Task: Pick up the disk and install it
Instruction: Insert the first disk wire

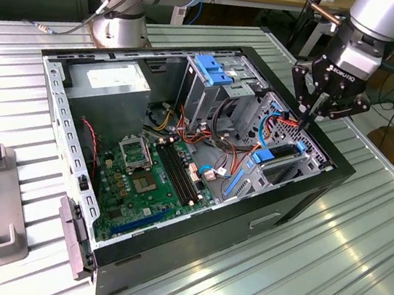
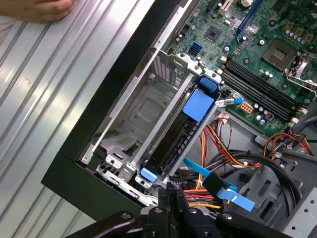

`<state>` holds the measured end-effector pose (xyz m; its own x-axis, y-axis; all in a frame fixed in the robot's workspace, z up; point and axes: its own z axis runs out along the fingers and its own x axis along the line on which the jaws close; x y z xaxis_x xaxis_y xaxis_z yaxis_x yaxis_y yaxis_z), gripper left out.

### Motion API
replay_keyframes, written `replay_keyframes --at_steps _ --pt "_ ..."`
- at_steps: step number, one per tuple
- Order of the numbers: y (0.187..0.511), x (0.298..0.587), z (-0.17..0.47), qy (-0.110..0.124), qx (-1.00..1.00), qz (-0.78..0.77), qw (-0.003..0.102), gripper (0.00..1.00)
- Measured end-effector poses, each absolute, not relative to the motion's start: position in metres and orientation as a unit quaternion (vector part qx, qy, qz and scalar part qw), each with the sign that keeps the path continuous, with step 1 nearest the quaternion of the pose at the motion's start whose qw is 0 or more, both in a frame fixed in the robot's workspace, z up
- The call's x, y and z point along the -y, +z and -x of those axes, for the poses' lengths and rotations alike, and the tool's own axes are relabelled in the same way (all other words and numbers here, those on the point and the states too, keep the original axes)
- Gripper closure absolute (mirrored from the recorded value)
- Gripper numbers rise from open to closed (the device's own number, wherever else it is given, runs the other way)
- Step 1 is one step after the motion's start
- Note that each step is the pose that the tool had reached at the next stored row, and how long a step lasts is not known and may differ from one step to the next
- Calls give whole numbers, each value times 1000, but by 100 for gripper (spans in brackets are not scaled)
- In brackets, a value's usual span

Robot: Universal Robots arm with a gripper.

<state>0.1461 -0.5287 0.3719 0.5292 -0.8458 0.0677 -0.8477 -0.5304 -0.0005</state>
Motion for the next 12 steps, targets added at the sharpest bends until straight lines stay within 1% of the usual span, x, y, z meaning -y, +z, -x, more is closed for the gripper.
replay_keyframes --at_steps 12 --pt "372 529 -146 30 486 -873 16 83"
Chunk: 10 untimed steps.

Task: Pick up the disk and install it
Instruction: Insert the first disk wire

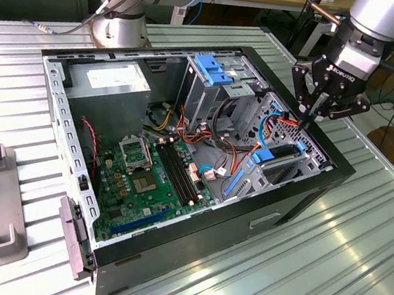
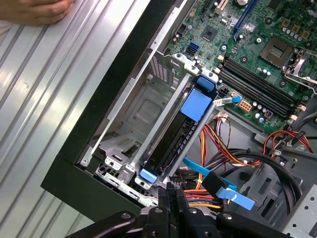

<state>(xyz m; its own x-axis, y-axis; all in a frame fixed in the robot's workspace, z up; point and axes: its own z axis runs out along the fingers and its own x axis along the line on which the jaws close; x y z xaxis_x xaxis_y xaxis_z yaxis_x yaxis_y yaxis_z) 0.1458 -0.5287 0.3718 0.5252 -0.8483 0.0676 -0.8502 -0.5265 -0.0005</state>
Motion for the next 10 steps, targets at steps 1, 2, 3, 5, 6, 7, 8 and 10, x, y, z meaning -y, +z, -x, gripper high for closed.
replay_keyframes --at_steps 1,2,3,5,6,7,8,10 --pt "372 529 -146 30 487 -873 16 83" --pt "372 529 -146 30 487 -873 16 83" --pt "372 529 -146 30 487 -873 16 83" --pt "372 529 -146 30 489 -872 16 83" --pt "372 529 -146 30 489 -871 16 83" --pt "372 529 -146 30 491 -871 16 83" --pt "372 529 -146 30 492 -870 16 83" --pt "372 529 -146 29 502 -864 17 83"
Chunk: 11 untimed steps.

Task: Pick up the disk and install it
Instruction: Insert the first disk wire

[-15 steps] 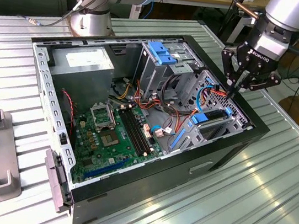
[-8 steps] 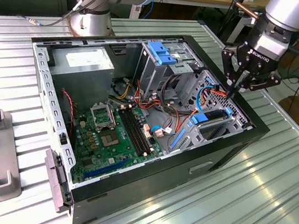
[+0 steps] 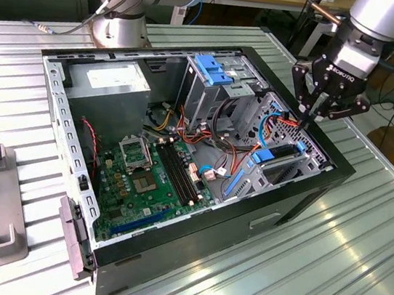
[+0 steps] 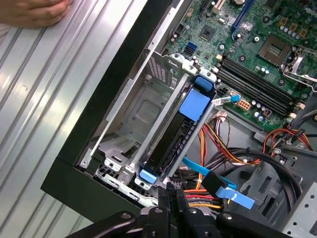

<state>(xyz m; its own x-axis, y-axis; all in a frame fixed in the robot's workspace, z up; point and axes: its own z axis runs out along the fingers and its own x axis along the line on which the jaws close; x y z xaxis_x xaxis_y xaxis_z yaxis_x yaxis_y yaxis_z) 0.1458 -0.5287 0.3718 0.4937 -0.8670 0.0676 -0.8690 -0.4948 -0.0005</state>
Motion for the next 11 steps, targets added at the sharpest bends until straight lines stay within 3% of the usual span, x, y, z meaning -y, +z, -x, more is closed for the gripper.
replay_keyframes --at_steps 11 --pt "372 529 -145 28 549 -835 18 83"
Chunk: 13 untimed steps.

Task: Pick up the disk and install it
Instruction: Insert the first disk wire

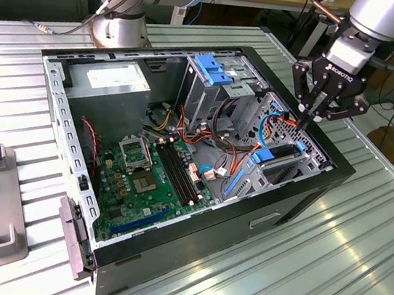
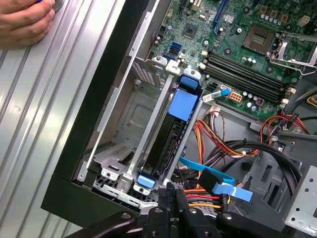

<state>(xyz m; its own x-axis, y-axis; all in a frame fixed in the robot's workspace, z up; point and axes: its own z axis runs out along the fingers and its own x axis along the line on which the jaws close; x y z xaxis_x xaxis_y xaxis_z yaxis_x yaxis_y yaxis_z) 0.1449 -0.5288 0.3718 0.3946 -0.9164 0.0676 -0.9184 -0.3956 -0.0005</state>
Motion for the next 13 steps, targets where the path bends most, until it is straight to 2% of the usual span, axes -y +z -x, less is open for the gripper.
replay_keyframes --at_steps 13 --pt "372 529 -145 27 599 -800 20 83"
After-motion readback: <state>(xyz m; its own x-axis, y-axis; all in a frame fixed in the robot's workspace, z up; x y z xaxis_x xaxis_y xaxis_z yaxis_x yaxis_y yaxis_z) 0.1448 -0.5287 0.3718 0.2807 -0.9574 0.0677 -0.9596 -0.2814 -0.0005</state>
